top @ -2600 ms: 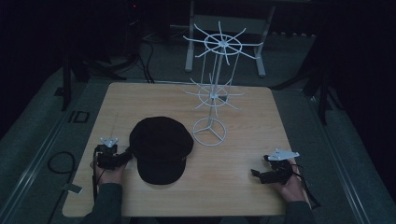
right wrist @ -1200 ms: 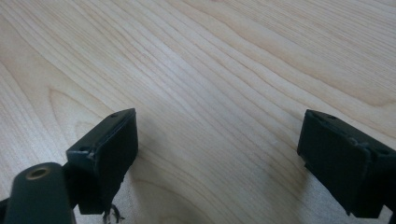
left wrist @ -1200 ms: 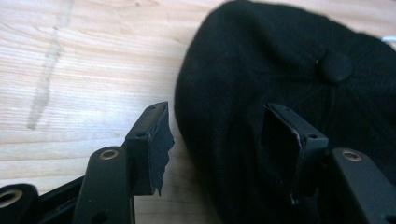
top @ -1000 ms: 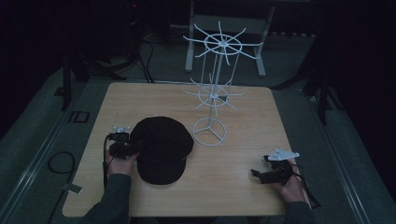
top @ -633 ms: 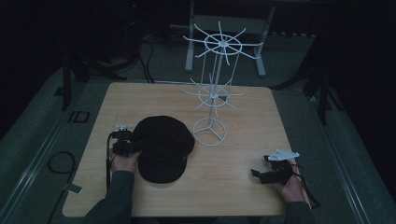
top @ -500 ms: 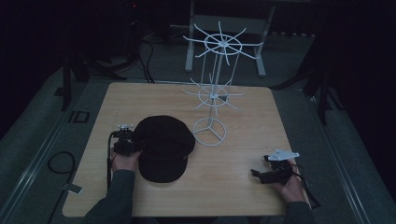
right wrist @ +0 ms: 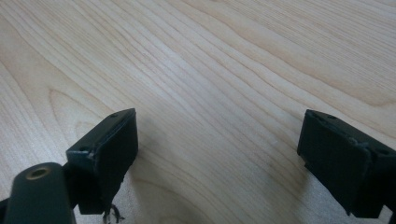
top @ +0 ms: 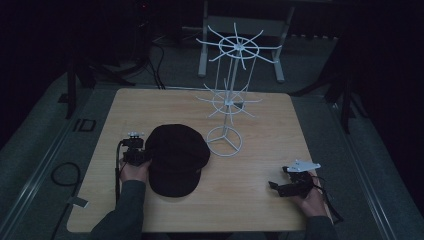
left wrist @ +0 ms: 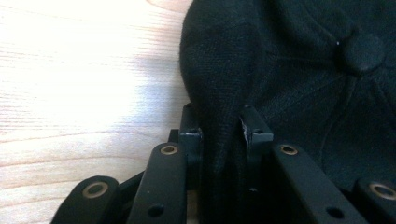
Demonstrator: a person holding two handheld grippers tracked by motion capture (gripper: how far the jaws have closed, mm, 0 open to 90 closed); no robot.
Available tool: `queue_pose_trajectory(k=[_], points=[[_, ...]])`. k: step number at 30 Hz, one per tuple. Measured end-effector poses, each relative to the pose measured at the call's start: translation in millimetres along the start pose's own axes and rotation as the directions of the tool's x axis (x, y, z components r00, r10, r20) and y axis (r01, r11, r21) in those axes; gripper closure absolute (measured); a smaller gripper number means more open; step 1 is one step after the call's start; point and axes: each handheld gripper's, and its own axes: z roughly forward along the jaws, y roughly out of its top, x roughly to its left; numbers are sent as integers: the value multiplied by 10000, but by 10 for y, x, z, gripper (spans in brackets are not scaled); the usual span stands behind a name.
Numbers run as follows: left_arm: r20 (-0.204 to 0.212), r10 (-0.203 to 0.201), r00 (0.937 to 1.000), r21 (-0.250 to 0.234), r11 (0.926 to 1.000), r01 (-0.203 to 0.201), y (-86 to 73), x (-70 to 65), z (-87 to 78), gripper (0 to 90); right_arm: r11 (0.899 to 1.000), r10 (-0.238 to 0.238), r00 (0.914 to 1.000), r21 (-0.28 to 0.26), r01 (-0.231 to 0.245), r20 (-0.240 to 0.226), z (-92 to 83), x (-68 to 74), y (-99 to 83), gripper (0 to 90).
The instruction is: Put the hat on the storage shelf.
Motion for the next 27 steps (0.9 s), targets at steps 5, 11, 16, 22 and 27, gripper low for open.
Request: queue_pose_trajectory(k=[5,11,16,22,27], points=[[122,30,9999,-77,10000,-29,-6,-23,-25,777,10000,1,10000,1,-1,0,0,0,0,122],[367,16,9993,-310,9995,-5,7,-30,-83,779,10000,0,10000,0,0,0,0,0,0,122],[508,145,9986,-650,9978,-112,46,-25,-209,780,10000,0,10000,0,0,0,0,0,0,122],[600,232,9979,-922,9956,-176,76,-11,-310,781,10000,-2,10000,0,2,1,0,0,0,122],[669,306,9973,-1127,9934,-230,91,-10,-385,782,10000,0,10000,0,0,1,0,0,0,122]])
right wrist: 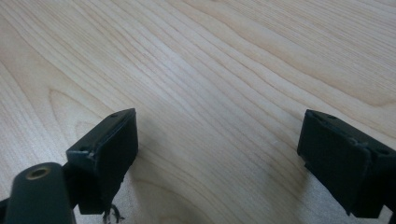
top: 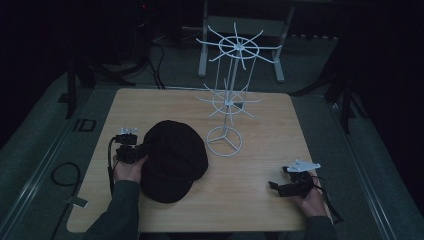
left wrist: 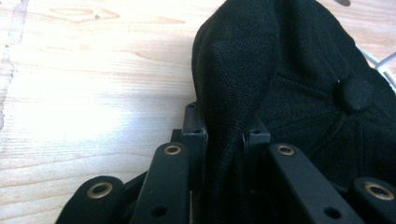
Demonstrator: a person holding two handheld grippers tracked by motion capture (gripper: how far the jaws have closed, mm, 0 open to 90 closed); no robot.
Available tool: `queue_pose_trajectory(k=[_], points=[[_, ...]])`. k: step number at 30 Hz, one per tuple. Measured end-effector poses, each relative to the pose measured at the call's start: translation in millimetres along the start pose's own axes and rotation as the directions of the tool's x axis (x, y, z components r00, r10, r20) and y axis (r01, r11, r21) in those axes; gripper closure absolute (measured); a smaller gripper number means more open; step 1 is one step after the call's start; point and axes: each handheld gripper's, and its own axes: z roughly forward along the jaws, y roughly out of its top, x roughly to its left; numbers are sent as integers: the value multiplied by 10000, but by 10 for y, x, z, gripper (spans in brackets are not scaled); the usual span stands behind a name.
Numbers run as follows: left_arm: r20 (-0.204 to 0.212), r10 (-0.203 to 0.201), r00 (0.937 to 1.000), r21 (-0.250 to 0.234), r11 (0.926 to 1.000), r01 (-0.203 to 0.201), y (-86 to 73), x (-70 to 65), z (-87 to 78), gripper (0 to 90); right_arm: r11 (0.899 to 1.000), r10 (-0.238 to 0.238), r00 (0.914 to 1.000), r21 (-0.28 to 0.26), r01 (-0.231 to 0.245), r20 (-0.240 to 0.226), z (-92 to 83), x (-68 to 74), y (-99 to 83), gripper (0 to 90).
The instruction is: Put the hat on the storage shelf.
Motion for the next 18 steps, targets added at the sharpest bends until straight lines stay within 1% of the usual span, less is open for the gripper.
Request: queue_pose_trajectory(k=[8,12,18], points=[[138,72,9999,-320,9995,-68,48,-13,-106,781,10000,0,10000,1,0,0,0,0,0,122],[198,179,9996,-450,9988,-169,74,-21,-165,780,10000,-1,10000,1,1,0,0,0,0,122],[415,174,9990,-688,9975,-146,115,-16,-246,781,10000,-2,10000,2,2,0,0,0,0,122]])
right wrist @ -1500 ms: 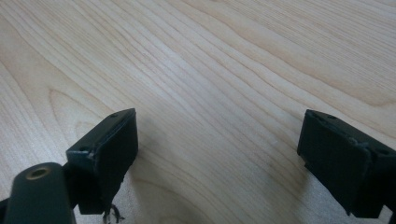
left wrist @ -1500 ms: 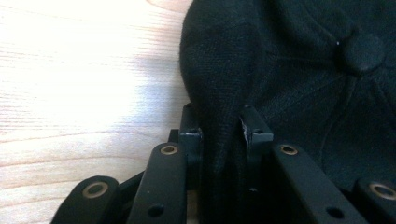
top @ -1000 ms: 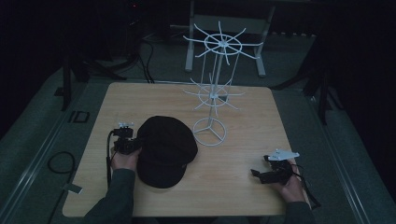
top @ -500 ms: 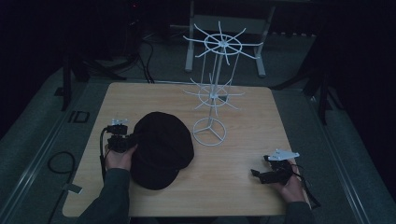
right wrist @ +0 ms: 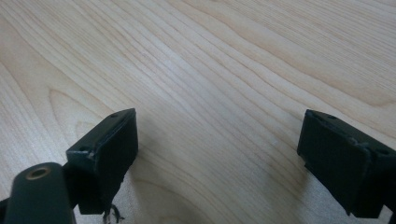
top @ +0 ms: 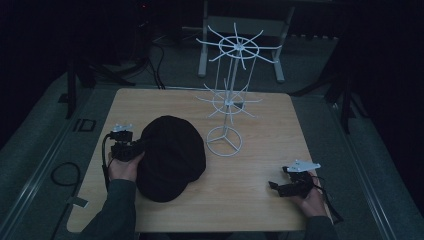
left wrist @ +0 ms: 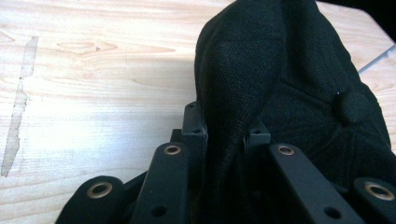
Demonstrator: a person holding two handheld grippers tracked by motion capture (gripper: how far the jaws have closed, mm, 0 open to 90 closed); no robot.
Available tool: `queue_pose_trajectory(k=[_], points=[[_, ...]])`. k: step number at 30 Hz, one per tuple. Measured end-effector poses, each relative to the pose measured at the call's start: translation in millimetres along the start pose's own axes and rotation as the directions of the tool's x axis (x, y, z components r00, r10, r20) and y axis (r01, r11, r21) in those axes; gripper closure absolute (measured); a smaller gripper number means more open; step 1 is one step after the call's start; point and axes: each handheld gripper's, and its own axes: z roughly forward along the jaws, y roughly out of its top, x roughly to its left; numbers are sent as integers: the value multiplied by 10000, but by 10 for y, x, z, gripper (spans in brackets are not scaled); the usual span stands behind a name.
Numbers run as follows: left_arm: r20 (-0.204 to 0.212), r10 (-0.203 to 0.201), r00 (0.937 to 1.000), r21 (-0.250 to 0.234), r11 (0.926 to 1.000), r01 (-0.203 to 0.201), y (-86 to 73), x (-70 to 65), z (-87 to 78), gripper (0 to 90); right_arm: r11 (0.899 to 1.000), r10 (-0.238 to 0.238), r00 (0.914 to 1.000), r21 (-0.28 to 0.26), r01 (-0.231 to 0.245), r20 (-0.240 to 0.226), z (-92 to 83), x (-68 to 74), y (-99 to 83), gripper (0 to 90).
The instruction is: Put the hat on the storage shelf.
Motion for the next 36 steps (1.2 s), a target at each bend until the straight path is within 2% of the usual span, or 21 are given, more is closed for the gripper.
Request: queue_pose_trajectory(k=[15,17,28,36], points=[[536,50,9985,-735,9973,-11,140,34,-238,779,10000,9,10000,-3,-9,3,0,0,0,122],[685,182,9975,-783,9968,-128,164,48,-268,779,10000,7,10000,-3,-7,3,0,0,0,122],[919,476,9946,-1091,9933,-374,253,107,-384,778,10000,10,10000,-5,-10,2,0,1,0,122],[1114,527,9924,-1436,9890,-364,315,160,-486,778,10000,7,10000,-6,-7,4,1,0,0,122]])
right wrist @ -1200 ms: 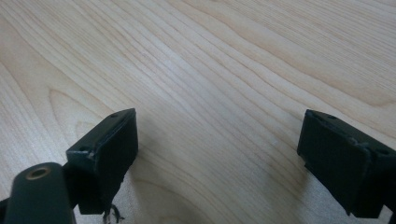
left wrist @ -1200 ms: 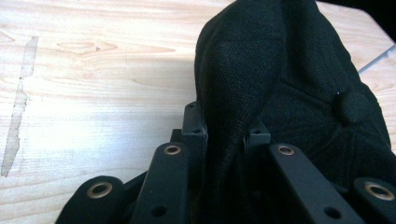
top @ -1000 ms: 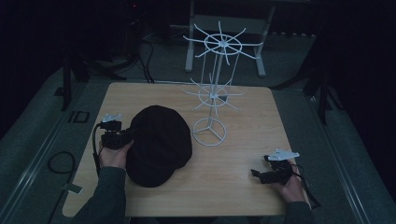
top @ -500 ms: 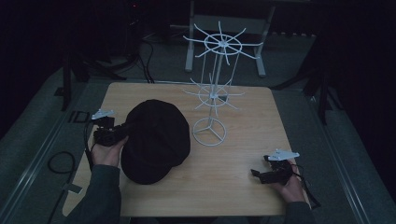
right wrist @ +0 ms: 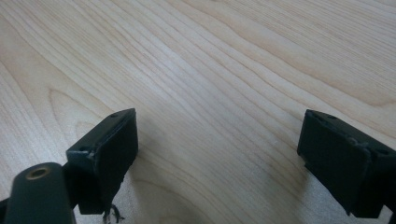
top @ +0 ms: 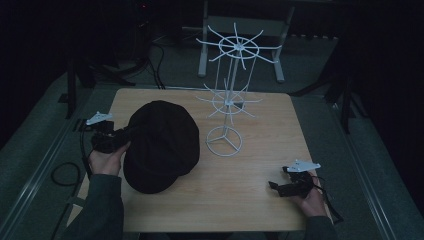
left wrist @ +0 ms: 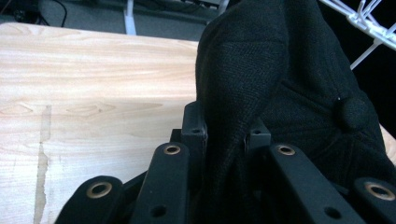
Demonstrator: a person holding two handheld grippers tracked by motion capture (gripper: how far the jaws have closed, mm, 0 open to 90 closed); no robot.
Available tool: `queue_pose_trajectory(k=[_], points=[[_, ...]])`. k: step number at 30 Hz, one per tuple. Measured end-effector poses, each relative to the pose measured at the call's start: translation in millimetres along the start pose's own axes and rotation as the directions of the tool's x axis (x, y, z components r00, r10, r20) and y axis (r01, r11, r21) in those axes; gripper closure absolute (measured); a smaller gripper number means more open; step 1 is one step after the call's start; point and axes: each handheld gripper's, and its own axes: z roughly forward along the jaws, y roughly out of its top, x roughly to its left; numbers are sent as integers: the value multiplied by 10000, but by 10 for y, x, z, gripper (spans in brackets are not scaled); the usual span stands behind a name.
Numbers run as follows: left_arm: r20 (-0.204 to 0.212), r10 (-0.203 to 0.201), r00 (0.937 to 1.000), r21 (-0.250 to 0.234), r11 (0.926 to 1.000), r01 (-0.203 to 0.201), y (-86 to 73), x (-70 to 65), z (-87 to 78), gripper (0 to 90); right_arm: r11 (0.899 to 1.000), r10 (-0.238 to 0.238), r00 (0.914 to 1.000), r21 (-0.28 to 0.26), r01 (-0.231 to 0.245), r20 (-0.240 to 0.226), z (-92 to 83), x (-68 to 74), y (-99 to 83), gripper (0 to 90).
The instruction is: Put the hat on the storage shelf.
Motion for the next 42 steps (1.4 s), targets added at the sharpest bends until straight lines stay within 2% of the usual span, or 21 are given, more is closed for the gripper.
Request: queue_pose_trajectory(k=[6,10,15,23,28,36,42], points=[[244,-5,9997,-256,9997,11,48,32,-65,777,10000,-4,10000,1,4,-2,0,0,0,122],[670,233,9975,-431,9989,-205,71,47,-95,777,10000,-2,10000,0,2,0,0,0,0,122],[930,478,9945,-520,9977,-431,101,36,-119,776,10000,-14,10000,3,14,0,0,-1,0,122],[1375,434,9895,-715,9969,-338,152,60,-155,775,10000,-22,10000,-1,22,1,0,-2,0,122],[1754,494,9833,-869,9956,-345,181,78,-169,775,10000,-21,10000,-3,21,-1,0,-2,0,122],[2404,392,9699,-1134,9935,-120,229,105,-194,774,10000,-26,10000,-3,26,1,0,-2,0,122],[2586,282,9656,-1337,9910,68,272,108,-223,772,10000,-10,10000,-7,10,-1,0,-1,0,122]])
